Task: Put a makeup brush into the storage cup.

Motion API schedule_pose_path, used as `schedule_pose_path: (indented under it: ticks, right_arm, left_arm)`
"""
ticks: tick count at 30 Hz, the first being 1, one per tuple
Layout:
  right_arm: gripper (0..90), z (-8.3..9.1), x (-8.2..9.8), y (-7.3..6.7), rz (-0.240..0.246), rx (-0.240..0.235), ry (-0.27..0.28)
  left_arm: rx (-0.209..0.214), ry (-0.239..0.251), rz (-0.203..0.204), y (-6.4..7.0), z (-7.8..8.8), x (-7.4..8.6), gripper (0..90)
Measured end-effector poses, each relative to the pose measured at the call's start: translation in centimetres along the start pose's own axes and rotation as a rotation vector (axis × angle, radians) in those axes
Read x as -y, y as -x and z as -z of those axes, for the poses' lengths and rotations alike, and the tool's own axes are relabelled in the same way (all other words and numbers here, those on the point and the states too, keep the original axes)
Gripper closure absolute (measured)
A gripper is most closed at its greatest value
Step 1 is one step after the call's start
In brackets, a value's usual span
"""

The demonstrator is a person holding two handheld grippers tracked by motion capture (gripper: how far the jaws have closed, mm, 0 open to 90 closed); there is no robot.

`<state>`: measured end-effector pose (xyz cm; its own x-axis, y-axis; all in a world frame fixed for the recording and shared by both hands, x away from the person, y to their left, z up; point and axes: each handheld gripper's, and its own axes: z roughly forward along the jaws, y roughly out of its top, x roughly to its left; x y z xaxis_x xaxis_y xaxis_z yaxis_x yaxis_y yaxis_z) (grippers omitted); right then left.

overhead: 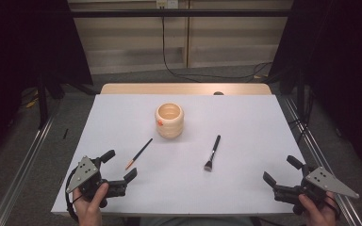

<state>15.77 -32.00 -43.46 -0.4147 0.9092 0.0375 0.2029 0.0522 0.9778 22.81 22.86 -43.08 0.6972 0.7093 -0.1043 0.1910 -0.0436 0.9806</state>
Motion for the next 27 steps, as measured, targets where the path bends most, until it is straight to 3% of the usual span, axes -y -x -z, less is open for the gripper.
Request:
schedule_pose_path:
  ticks: [7,12,21,27]
  right_arm:
    - [0.0,0.1,0.1,0.4,-0.006,0.016,0.002]
    - [0.0,0.0,0.1,0.5,-0.037,-0.004,0.002]
    - [0.0,-0.4,0.0,0.2,-0.019,-0.016,0.001]
    - [0.0,-0.7,0.0,0.1,-0.017,-0.027,-0.003]
  left_arm:
    - [0.009,-0.008,0.007,-0.2,-0.3,0.0,0.9]
    - [0.006,-0.01,-0.004,-0.1,-0.1,-0.1,1.8]
    - [0.021,0.012,-0.007,0.5,0.8,-0.4,1.7]
    - [0.017,0.019,-0.04,1.0,1.0,-1.4,1.6]
